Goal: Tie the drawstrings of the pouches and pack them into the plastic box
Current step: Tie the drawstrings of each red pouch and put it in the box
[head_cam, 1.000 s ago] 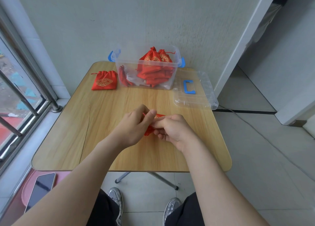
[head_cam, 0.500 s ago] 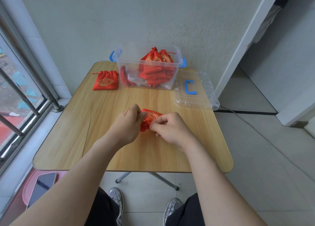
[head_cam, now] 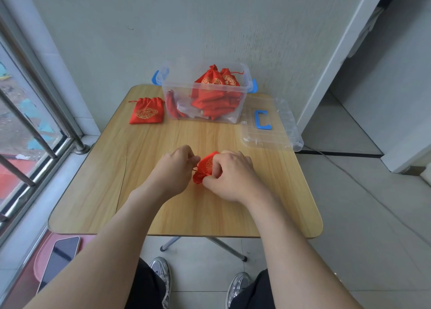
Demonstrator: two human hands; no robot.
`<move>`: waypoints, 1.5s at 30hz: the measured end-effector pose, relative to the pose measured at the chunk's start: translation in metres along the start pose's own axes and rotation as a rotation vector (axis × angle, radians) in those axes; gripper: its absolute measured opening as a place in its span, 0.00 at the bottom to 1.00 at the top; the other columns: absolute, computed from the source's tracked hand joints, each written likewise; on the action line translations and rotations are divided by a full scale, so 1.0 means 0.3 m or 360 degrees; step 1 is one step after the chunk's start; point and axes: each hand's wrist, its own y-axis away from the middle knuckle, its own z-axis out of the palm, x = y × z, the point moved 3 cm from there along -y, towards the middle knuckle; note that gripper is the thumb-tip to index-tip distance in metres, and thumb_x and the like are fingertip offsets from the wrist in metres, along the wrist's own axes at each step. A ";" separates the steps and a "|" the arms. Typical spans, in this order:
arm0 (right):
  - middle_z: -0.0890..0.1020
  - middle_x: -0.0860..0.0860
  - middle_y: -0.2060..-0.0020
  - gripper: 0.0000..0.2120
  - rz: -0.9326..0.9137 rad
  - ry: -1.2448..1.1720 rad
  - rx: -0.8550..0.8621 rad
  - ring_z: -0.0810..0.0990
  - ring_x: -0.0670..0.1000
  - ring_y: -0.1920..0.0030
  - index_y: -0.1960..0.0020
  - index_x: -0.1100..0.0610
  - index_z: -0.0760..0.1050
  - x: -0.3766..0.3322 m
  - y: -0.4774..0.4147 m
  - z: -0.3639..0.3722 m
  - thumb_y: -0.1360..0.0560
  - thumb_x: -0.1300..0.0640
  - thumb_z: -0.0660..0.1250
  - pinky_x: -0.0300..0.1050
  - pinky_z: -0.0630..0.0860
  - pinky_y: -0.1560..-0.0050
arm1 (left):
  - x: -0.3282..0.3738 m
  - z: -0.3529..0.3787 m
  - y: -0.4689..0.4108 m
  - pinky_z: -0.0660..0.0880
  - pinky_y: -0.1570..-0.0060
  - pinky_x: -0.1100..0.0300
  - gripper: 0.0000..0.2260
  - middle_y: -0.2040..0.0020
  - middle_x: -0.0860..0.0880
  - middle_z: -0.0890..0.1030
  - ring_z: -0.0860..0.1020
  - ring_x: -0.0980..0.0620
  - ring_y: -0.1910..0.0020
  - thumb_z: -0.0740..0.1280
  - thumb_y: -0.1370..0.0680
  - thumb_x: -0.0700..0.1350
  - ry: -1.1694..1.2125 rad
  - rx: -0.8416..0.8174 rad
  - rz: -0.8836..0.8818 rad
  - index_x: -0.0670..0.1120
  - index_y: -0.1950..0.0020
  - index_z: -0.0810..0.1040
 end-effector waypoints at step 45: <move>0.85 0.50 0.47 0.19 0.0186 -0.0723 0.1452 0.76 0.45 0.48 0.48 0.57 0.84 -0.005 -0.616 -0.298 0.29 0.74 0.63 0.24 0.65 0.50 | -0.053 0.107 -0.294 0.71 0.42 0.48 0.11 0.38 0.49 0.74 0.71 0.43 0.41 0.62 0.19 0.47 -0.0505 0.0229 0.0086 0.50 0.38 0.76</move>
